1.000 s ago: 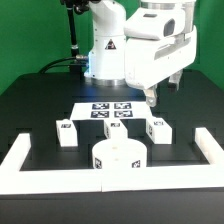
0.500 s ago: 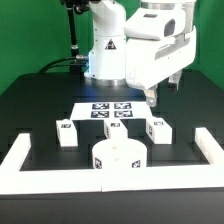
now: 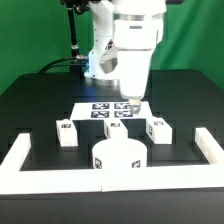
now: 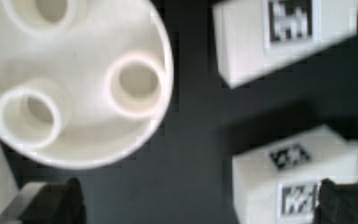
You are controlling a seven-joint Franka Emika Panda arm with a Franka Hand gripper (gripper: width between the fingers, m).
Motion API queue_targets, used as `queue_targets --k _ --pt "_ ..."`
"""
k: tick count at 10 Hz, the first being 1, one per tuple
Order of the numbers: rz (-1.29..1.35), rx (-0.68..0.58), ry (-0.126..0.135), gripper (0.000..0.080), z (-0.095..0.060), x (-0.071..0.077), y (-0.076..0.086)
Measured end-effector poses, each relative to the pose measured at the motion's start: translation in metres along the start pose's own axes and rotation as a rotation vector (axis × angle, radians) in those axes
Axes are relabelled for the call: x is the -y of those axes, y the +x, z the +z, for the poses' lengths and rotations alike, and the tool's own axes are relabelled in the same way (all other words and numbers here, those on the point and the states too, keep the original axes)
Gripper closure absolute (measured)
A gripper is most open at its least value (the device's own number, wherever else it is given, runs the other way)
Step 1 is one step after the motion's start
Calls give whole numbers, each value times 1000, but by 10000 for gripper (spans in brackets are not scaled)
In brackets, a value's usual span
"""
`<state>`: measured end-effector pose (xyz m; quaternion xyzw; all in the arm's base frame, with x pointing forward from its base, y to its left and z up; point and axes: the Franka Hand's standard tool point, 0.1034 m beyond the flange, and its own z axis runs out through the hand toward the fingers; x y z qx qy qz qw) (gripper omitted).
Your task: Assemble stool
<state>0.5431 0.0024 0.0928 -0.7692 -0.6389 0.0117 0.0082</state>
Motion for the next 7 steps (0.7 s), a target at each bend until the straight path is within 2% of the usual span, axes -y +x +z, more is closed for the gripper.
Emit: queue_targets --k 4,5,6,7 --pt "5 -1 1 150 2 0 0" --pt "32 -4 -7 150 14 -1 -6" --pt "76 -3 3 150 23 -1 -10" --pt "100 -2 3 150 25 -3 -10"
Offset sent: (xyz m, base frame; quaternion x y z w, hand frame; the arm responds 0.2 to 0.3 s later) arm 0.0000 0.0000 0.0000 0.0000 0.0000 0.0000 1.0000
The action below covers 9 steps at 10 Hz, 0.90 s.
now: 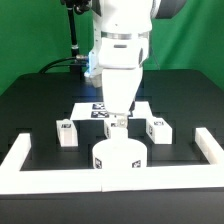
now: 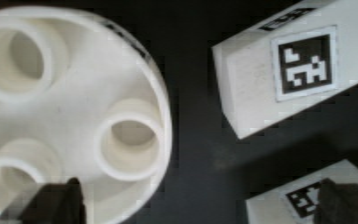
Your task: Assemble stool
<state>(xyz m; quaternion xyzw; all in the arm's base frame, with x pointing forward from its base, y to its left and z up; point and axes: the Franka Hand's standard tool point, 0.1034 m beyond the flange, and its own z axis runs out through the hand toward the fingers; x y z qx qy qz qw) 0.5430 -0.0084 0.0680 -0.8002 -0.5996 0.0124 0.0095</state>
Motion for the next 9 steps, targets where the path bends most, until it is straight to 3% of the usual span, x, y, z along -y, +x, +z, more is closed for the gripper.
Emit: queue_targets --k 5,6,7,9 --pt "2 -1 -1 150 2 1 -1" --pt "13 -4 -11 150 9 0 -3" --pt "27 -5 -5 150 14 -2 -2" --pt "100 -12 -5 150 25 -15 9"
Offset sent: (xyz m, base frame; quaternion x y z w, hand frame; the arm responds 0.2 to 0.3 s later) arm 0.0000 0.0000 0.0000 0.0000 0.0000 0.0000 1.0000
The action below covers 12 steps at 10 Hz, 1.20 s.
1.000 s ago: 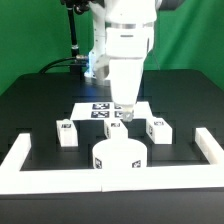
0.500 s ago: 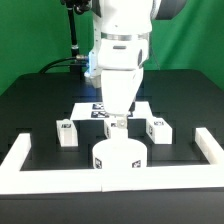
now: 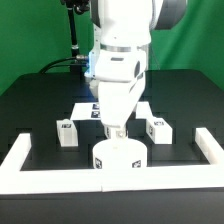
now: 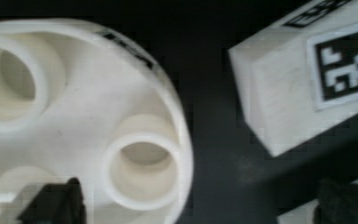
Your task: Assemble stool
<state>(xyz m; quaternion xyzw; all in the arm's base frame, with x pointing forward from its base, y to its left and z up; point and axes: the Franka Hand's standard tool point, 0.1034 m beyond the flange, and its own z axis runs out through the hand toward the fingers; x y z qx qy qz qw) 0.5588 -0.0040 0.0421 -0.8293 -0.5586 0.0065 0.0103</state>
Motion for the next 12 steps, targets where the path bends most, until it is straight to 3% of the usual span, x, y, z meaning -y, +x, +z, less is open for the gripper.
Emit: queue_targets --k 1,3,6,8,9,10,12 --pt "2 -4 -1 150 6 -4 3" --pt "5 -27 -43 150 15 -14 7" --pt "10 -24 -32 150 23 -12 3" --pt "11 -24 -32 398 23 -12 3" --pt "11 -24 -32 398 23 -13 3" --pt "11 -24 -32 485 23 -12 3" --pt "11 -24 -32 485 23 -12 3"
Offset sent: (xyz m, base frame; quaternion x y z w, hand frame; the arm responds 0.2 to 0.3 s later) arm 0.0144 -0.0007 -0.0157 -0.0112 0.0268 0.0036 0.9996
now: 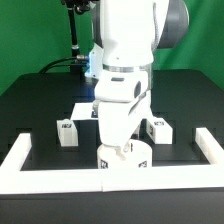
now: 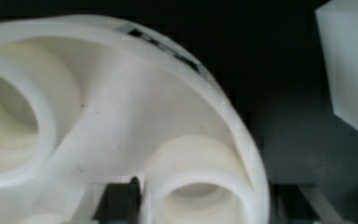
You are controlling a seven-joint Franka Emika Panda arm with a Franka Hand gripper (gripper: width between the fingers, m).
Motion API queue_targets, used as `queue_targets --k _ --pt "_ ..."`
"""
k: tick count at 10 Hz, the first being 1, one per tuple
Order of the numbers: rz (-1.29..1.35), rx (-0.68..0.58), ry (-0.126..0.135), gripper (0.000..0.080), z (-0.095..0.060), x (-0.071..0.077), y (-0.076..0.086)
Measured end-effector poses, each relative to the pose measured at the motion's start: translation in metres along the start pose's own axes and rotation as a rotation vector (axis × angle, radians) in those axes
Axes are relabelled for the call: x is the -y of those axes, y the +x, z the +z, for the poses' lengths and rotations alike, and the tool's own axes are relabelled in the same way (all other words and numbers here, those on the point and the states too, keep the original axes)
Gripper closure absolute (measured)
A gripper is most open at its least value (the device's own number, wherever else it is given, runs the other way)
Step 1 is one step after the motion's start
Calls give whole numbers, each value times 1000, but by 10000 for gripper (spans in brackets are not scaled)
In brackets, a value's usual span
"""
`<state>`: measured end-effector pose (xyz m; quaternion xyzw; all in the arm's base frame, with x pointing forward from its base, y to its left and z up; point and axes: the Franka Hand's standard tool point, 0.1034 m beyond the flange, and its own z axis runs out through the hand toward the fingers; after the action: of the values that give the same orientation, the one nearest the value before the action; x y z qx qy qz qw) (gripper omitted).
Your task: Assemble stool
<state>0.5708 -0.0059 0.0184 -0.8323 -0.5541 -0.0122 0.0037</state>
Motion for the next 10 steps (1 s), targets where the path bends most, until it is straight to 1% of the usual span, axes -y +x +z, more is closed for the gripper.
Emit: queue_targets --k 5,6,7,8,9,10 --pt "-1 0 0 484 0 0 0" --pt "-17 -4 0 484 0 2 10" --pt "-37 -17 -3 482 -1 2 30" --pt "-50 -24 8 482 1 7 51" --pt "-40 -27 13 482 1 11 62" --pt "-21 -34 11 482 2 16 75"
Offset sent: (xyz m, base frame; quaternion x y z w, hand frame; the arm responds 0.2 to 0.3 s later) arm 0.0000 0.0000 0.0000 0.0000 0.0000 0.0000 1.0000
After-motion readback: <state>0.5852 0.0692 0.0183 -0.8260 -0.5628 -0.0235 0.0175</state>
